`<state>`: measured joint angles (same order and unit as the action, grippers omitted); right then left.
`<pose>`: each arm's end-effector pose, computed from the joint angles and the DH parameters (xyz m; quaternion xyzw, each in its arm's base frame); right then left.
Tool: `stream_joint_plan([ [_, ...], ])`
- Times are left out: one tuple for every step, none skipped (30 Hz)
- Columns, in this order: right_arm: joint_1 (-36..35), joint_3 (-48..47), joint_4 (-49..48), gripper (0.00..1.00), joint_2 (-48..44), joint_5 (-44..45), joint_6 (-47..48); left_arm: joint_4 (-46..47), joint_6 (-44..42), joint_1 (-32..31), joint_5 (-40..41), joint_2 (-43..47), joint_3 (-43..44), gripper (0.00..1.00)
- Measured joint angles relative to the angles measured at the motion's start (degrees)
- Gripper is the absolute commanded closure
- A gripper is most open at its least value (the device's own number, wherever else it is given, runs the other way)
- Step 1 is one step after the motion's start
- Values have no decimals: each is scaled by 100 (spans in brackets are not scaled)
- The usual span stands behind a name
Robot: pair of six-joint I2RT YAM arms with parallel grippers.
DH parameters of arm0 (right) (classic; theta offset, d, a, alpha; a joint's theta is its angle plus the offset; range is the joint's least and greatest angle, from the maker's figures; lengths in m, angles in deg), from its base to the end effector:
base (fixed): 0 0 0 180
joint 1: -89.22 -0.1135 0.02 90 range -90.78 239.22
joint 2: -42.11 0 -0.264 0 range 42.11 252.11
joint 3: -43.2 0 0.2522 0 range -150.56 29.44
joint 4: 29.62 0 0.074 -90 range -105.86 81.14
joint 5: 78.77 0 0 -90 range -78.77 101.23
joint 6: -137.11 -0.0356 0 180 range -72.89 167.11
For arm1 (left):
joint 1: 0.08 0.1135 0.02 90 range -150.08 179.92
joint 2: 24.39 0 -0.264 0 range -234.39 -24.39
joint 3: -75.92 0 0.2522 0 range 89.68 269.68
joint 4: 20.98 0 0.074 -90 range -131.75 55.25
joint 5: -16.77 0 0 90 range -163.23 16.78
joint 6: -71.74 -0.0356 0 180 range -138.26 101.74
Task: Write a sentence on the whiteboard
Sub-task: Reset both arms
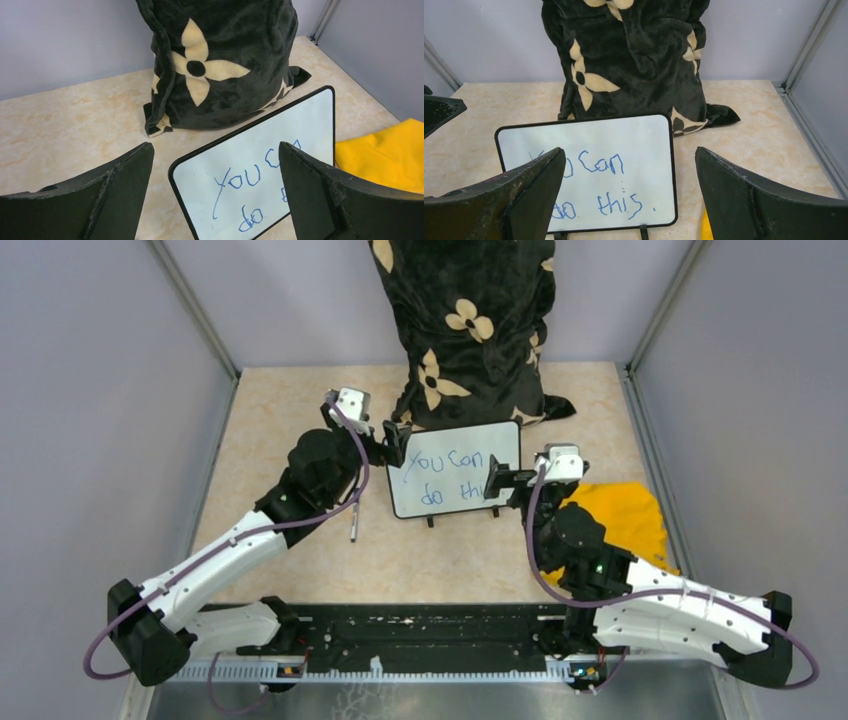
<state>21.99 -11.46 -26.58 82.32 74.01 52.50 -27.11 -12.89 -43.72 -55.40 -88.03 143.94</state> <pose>0.0877 0.1271 0.3647 0.0047 0.6743 0.0565 0.7362 0.1972 -0.1730 0.3660 0.1305 0.7053 -0.1841 0.6720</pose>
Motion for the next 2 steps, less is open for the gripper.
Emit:
stream_joint_plan([
  [0,0,0,1,17,-11,-4,13,11,0,2,0,-4,1],
  [0,0,-2,1,39,-15,-7,35,22,0,7,0,-15,1],
])
